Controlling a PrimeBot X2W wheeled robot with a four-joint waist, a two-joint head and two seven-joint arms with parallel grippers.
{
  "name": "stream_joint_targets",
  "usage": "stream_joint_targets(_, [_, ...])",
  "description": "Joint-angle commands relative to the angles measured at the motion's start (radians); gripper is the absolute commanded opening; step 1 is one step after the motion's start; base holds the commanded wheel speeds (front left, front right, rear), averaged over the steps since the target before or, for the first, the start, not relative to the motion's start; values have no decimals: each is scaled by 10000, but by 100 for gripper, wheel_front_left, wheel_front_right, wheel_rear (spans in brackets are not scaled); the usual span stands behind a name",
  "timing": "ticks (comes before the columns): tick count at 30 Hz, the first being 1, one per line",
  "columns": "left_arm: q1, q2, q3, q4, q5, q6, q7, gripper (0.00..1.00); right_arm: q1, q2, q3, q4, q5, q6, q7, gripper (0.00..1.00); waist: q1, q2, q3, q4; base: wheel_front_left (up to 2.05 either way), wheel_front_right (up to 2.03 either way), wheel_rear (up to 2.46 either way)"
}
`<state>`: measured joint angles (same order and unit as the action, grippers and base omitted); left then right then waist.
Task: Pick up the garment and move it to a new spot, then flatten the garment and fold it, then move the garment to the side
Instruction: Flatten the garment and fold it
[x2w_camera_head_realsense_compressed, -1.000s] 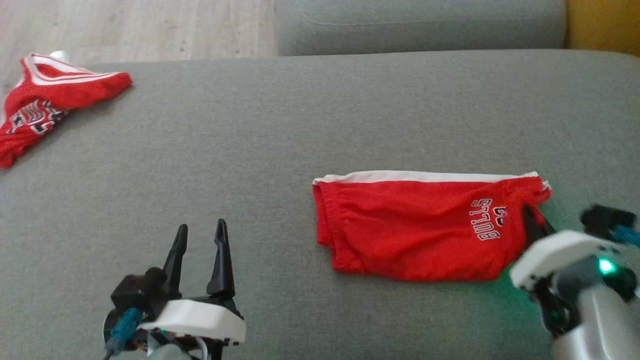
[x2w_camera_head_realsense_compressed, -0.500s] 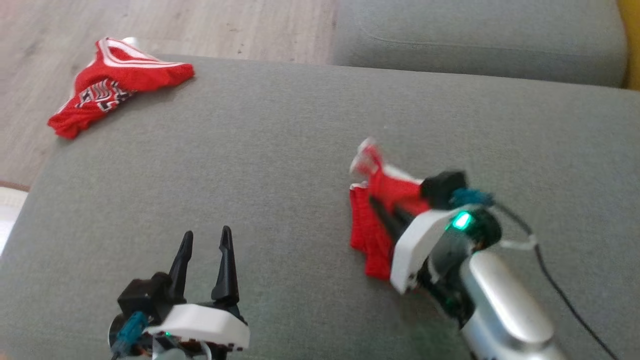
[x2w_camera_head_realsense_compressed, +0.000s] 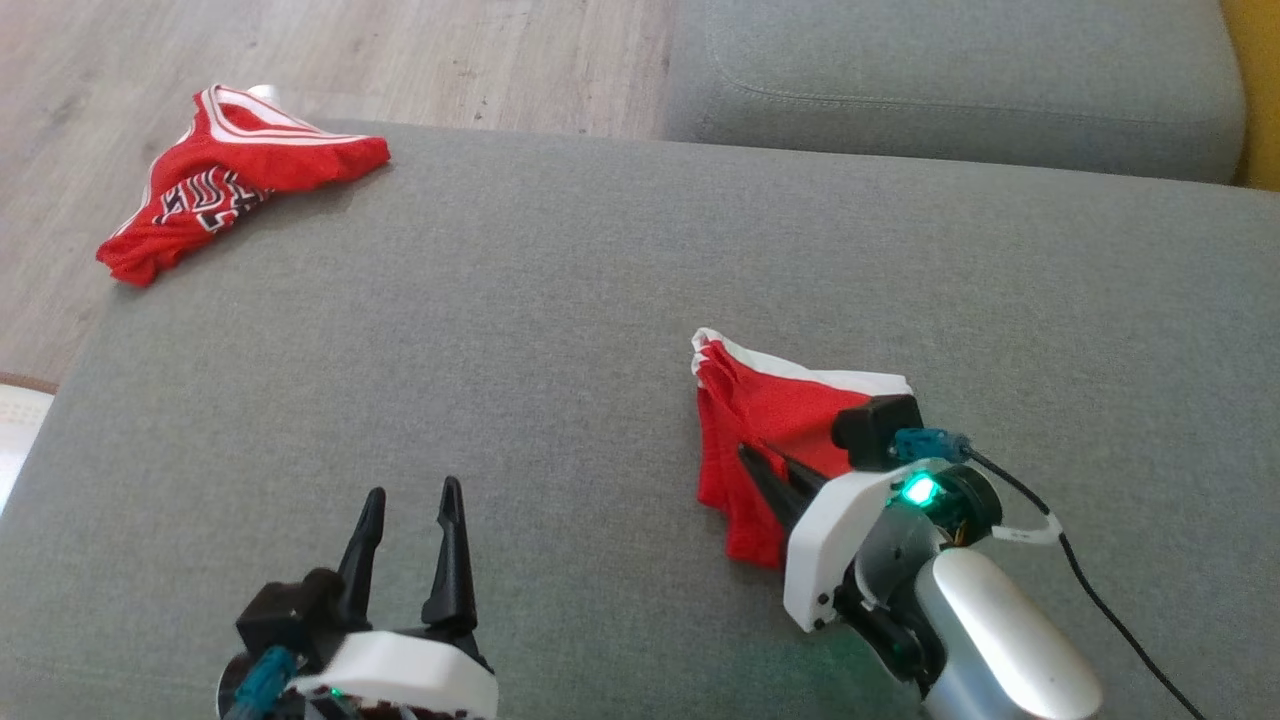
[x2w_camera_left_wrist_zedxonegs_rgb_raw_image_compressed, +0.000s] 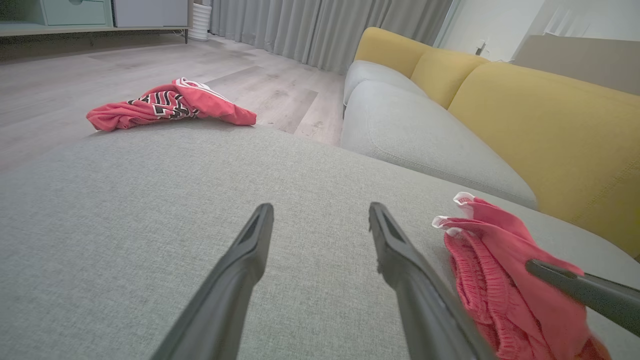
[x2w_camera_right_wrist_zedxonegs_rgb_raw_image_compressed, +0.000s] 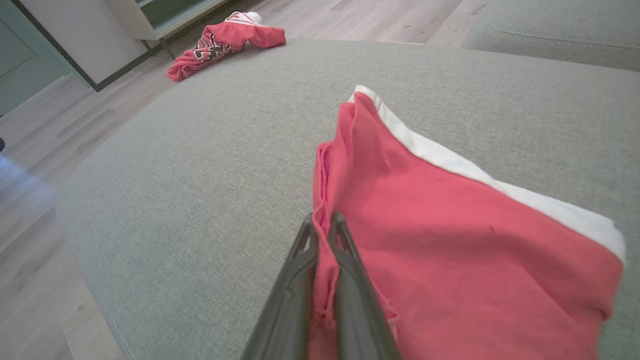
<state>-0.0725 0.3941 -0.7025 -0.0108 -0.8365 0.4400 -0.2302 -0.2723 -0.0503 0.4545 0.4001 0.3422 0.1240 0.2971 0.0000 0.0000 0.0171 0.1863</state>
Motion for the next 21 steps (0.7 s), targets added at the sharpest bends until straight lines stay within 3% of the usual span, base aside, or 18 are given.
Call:
stream_joint_targets(1, [-314, 84, 432, -298, -19, 4, -127, 100, -185, 1, 162, -417, 106, 67, -179, 100, 0, 0, 6, -53, 0, 0, 0])
stream_joint_targets(8, [-362, 39, 303, -269, 26, -17, -94, 100, 7, 1, 100, -772, 402, 67, -835, 100, 0, 0, 19, -212, 0, 0, 0])
stream_joint_targets(21, [-441, -238, -145, -73, 205, -185, -68, 100, 883, 1, -2008, -1689, -619, 67, -1866, 100, 0, 0, -86, -609, 0, 0, 0])
